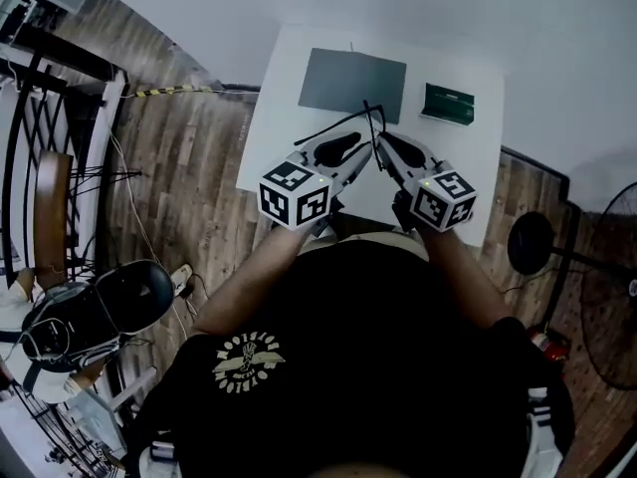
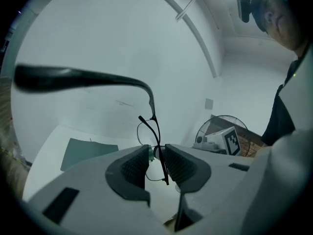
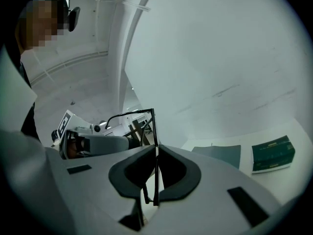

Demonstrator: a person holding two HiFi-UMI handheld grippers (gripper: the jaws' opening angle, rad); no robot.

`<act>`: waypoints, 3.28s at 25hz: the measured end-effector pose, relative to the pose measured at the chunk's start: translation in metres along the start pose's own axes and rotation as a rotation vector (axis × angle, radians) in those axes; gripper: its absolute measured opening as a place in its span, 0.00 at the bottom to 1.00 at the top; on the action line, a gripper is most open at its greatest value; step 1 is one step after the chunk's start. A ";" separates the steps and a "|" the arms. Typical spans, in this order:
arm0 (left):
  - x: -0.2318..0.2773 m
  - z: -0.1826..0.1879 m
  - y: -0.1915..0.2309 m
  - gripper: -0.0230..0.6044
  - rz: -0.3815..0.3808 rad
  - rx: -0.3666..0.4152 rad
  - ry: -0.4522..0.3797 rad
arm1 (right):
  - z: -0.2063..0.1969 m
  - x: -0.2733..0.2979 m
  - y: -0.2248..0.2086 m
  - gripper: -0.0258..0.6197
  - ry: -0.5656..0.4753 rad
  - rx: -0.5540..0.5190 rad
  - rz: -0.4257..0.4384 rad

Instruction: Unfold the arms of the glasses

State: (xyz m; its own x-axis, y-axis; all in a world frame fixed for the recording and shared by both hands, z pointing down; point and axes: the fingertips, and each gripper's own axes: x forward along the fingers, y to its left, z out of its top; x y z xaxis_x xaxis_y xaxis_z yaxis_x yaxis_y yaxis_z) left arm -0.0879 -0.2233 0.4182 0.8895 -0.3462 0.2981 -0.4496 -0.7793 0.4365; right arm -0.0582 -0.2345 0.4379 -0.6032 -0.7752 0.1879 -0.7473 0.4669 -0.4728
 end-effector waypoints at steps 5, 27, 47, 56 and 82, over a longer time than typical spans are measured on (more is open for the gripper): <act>-0.010 -0.001 0.011 0.18 -0.066 0.000 0.031 | -0.009 0.016 0.015 0.07 -0.020 0.005 -0.042; 0.012 -0.009 -0.012 0.07 -0.197 0.015 0.066 | -0.015 -0.014 -0.003 0.07 -0.065 0.042 -0.137; 0.059 -0.027 -0.075 0.07 -0.150 -0.055 -0.005 | 0.018 -0.095 -0.083 0.07 -0.106 0.161 -0.099; 0.067 -0.034 -0.088 0.07 -0.109 -0.070 -0.014 | 0.030 -0.106 -0.098 0.07 -0.106 0.177 -0.063; 0.035 -0.030 -0.058 0.15 -0.182 0.093 0.025 | 0.071 -0.088 -0.083 0.07 -0.189 0.102 -0.121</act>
State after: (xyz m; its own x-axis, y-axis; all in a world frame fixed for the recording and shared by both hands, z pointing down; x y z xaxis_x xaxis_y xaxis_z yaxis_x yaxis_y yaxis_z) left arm -0.0333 -0.1748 0.4285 0.9525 -0.1835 0.2429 -0.2714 -0.8731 0.4051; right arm 0.0764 -0.2351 0.3996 -0.4413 -0.8930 0.0889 -0.7733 0.3281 -0.5426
